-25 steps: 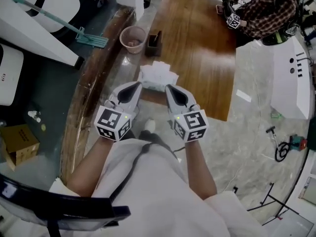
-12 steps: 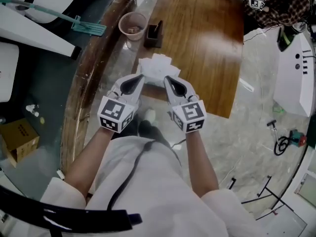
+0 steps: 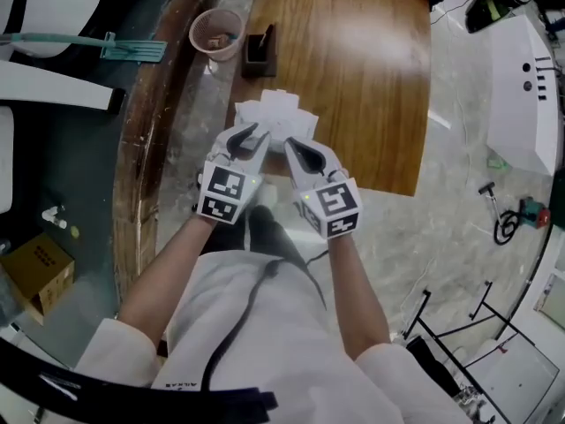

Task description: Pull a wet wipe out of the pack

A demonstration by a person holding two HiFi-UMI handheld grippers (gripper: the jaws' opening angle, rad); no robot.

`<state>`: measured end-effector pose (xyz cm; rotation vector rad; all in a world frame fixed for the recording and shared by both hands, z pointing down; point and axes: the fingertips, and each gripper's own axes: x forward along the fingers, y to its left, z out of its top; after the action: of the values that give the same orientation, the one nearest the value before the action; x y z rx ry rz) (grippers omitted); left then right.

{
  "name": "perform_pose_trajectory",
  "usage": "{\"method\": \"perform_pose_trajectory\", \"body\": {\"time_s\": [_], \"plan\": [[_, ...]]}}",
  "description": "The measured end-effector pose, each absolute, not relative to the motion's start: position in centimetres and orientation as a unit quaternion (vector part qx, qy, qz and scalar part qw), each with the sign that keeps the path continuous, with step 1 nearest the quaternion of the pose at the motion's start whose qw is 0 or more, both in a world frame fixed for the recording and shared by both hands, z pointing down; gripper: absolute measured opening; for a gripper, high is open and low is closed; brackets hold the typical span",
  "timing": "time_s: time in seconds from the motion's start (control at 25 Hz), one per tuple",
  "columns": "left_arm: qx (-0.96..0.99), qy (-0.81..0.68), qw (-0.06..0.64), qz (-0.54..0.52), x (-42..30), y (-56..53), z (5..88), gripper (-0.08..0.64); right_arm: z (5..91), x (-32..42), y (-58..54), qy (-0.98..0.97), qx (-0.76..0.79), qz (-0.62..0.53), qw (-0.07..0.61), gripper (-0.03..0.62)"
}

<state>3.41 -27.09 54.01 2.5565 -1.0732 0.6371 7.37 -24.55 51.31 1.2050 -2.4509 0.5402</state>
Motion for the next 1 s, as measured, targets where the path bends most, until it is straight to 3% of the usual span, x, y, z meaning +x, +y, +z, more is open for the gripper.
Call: {"method": "perform_pose_trajectory", "body": {"time_s": [0.36, 0.76, 1.0], "plan": [[0.887, -0.360, 0.154, 0.246, 5.0, -28.7, 56.6, 0.120, 53.1, 8.4, -24.8, -0.848, 0.450, 0.210, 0.183, 0.009], [0.880, -0.377, 0.164, 0.239, 4.4, -29.5, 56.7, 0.008, 53.4, 8.2, -25.7, -0.844, 0.451, 0.221, 0.188, 0.009], [0.868, -0.397, 0.204, 0.217, 3.0, -29.9, 57.0, 0.006, 53.9, 7.6, -26.6, -0.847, 0.447, 0.216, 0.191, 0.009]]}}
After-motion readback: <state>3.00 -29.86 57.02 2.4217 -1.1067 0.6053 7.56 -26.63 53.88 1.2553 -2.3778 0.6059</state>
